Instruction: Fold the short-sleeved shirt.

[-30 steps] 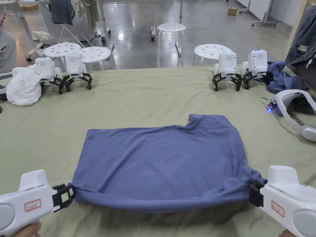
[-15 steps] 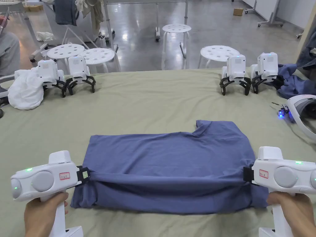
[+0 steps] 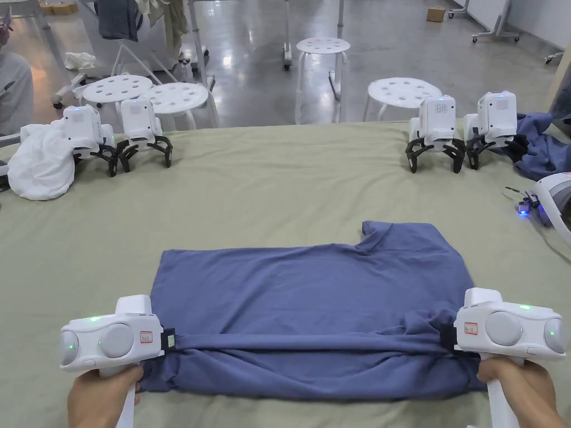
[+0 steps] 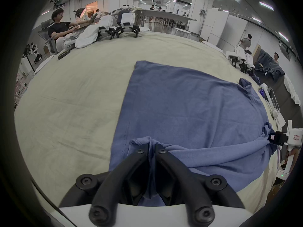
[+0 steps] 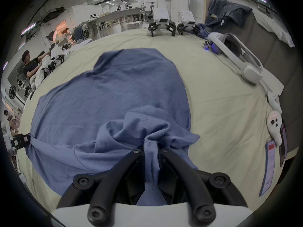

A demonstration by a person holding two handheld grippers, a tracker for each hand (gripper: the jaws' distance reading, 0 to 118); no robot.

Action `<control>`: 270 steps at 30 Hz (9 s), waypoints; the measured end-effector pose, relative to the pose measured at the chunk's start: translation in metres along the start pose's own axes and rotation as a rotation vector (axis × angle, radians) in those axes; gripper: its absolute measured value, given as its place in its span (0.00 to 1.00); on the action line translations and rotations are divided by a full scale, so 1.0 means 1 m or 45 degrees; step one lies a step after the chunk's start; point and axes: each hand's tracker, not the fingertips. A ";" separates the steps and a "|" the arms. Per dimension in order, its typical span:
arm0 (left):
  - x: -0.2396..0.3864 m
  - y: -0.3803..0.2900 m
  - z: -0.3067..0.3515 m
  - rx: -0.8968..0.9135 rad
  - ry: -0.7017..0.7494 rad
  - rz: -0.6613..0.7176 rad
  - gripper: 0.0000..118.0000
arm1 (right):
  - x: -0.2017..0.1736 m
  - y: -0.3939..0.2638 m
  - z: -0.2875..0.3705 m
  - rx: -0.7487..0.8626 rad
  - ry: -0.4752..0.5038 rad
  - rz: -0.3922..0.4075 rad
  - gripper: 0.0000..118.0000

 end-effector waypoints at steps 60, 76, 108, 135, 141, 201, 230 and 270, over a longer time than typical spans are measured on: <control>0.022 -0.106 0.175 0.659 -0.006 -0.117 0.00 | -0.019 -0.114 0.219 1.006 -0.080 0.184 0.04; -0.011 -0.014 0.078 0.070 -0.114 -0.060 0.00 | -0.016 -0.094 0.197 0.940 -0.084 0.185 0.04; -0.024 -0.034 0.042 -0.154 -0.115 -0.106 0.03 | -0.005 -0.096 0.166 0.782 -0.054 0.148 0.04; -0.020 -0.027 0.089 -0.051 -0.176 -0.055 0.03 | 0.022 -0.062 0.035 0.115 0.004 0.021 0.41; -0.022 -0.029 0.086 -0.051 -0.165 -0.044 0.03 | 0.029 -0.069 0.038 0.126 0.054 -0.013 0.08; -0.051 -0.176 0.159 0.068 -0.034 0.092 0.78 | 0.053 -0.194 0.162 0.185 0.065 -0.034 0.68; 0.059 -0.079 0.228 0.887 -0.014 -0.183 0.02 | -0.031 -0.100 0.251 1.058 -0.022 0.145 0.12; -0.017 0.049 0.039 0.155 -0.047 -0.040 0.00 | -0.052 -0.043 0.165 0.989 -0.088 0.213 0.03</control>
